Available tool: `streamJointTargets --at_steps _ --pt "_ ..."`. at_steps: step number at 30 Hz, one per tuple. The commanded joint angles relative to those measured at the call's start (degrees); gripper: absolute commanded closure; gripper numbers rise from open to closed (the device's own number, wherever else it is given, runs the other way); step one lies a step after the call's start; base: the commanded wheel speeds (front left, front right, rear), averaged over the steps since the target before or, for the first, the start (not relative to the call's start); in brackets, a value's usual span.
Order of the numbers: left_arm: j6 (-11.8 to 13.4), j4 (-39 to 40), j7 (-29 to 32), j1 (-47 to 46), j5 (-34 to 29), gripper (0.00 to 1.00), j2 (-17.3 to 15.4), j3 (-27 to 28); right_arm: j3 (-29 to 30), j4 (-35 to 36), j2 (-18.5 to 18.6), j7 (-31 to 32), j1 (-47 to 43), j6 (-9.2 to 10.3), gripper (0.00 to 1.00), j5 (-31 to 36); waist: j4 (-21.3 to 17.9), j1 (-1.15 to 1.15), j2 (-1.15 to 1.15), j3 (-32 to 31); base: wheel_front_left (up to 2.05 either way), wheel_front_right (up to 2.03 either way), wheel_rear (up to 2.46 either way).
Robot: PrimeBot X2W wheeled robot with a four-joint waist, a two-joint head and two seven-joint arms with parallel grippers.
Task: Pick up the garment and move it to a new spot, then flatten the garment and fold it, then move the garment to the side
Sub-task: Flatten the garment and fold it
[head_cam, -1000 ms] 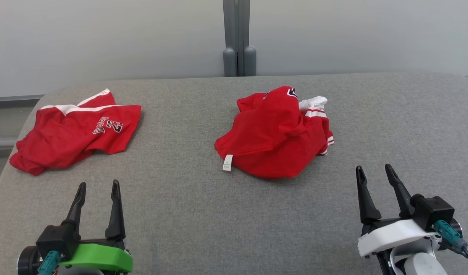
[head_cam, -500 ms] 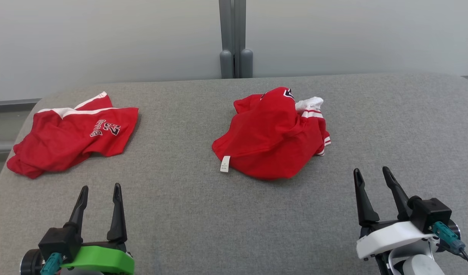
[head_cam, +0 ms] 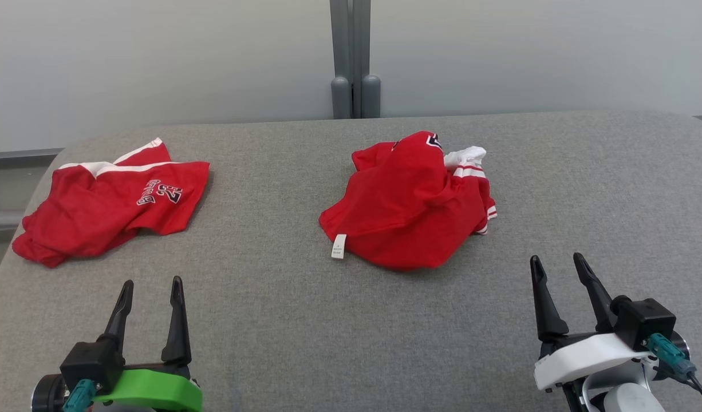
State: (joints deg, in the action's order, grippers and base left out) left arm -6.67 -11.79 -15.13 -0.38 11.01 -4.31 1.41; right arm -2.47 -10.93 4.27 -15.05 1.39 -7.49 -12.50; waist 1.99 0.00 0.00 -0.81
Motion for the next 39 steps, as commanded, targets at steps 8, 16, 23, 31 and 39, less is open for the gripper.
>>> streamJointTargets --at_steps 8,16,23,31,39 --pt "-0.51 -0.13 -0.03 0.28 -0.56 0.0 0.36 0.54 0.38 -0.65 -0.07 -0.19 -0.1 0.0 0.0 -0.13 -0.11 0.0 0.0 -0.02 0.0 0.0 0.0" --pt "-0.73 -0.25 -0.03 -0.22 -1.02 0.0 0.56 0.81 -1.03 -0.87 0.51 -0.19 2.58 0.0 0.0 -0.1 -0.03 0.0 0.0 0.32 0.0 0.0 0.0" --pt "-0.73 -0.19 -0.03 -1.22 -1.19 0.0 0.77 0.07 -3.67 -3.03 3.27 -0.19 10.52 0.0 0.0 0.7 0.72 0.0 0.0 1.73 0.0 0.0 0.0" --pt "-0.81 -0.37 -0.03 -3.61 -0.88 0.0 1.08 -1.46 -5.98 -9.97 6.98 0.8 23.85 0.0 0.0 1.51 3.19 0.0 0.0 5.67 0.0 0.0 0.0" --pt "-0.82 -1.03 -0.03 -6.76 -0.48 0.0 1.33 -3.73 -9.07 -21.44 10.41 4.71 35.6 0.0 0.0 0.09 7.03 0.0 0.0 9.82 0.0 0.0 0.0"
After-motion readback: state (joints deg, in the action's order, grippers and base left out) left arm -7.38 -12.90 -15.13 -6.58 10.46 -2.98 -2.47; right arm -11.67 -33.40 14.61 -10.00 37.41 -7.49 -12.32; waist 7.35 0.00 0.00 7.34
